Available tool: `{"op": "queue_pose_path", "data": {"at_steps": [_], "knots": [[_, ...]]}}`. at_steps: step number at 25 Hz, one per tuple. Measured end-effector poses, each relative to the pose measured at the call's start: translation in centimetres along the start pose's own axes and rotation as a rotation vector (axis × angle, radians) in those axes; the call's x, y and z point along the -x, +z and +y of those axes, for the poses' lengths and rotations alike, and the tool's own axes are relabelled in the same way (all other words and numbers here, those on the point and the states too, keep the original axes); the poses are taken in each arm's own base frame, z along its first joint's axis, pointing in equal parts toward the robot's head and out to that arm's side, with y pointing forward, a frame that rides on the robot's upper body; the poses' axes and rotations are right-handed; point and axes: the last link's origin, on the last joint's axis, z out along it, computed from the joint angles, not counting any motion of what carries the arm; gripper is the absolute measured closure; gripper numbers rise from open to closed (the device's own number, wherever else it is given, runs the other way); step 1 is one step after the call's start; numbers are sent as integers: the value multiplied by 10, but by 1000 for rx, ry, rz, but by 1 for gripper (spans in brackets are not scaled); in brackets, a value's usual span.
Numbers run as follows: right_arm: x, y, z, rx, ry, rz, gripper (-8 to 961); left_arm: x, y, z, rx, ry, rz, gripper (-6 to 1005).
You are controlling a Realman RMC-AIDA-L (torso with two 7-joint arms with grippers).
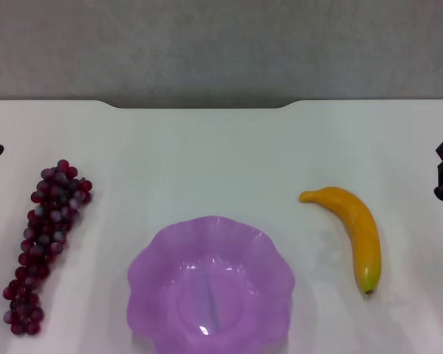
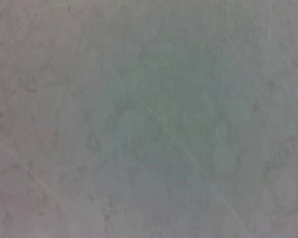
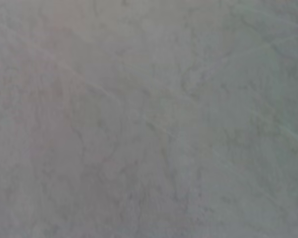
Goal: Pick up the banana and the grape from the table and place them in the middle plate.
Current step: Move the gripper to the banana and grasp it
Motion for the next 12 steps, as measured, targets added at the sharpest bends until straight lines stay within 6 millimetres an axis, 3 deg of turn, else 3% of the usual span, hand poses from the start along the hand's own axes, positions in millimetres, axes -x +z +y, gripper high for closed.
{"op": "queue_pose_path", "data": {"at_steps": [2, 12], "knots": [[0, -1, -3, -4, 18, 6, 958, 0, 0, 0, -1, 0, -1, 987], [-3, -3, -15, -9, -131, 58, 955, 4, 0, -2, 0, 19, -18, 957]]}}
